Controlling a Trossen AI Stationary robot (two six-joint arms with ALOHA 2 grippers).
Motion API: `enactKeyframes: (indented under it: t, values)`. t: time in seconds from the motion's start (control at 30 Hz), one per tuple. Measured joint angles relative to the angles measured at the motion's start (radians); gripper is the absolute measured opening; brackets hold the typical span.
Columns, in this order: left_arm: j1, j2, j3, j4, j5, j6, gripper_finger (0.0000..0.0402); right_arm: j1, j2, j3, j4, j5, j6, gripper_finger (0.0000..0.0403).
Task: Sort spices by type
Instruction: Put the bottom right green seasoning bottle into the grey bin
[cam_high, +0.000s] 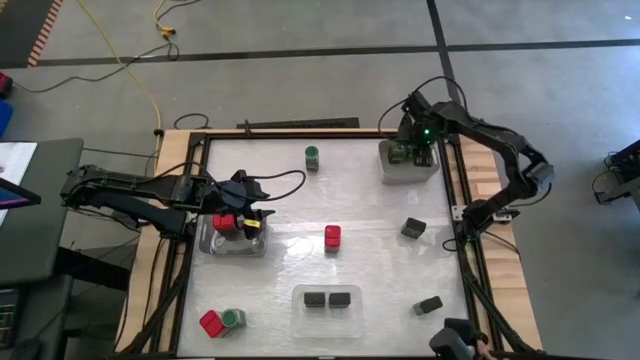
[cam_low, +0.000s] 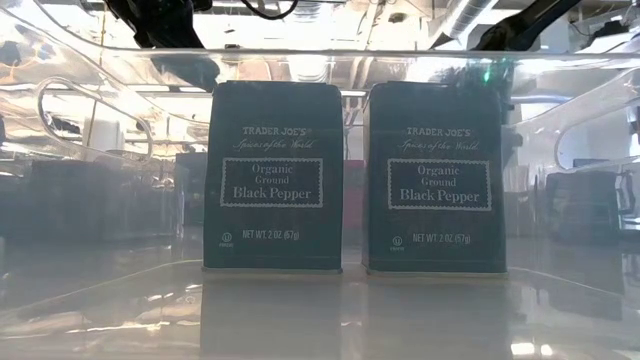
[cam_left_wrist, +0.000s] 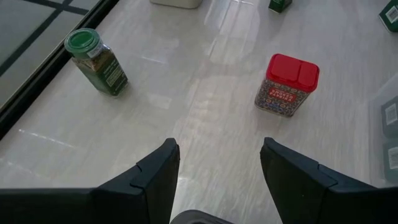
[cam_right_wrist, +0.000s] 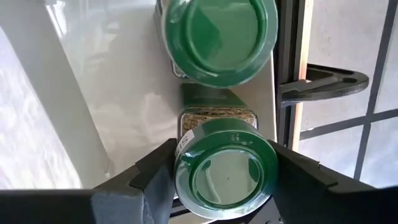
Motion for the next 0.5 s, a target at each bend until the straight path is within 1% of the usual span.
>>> enactKeyframes:
  t: [0.5]
  values:
    - [0.000,0.000,0.000,0.000,0.000,-0.004,0.0215,-0.001,0.007,0.000,0.006,0.001,0.012,0.0248]
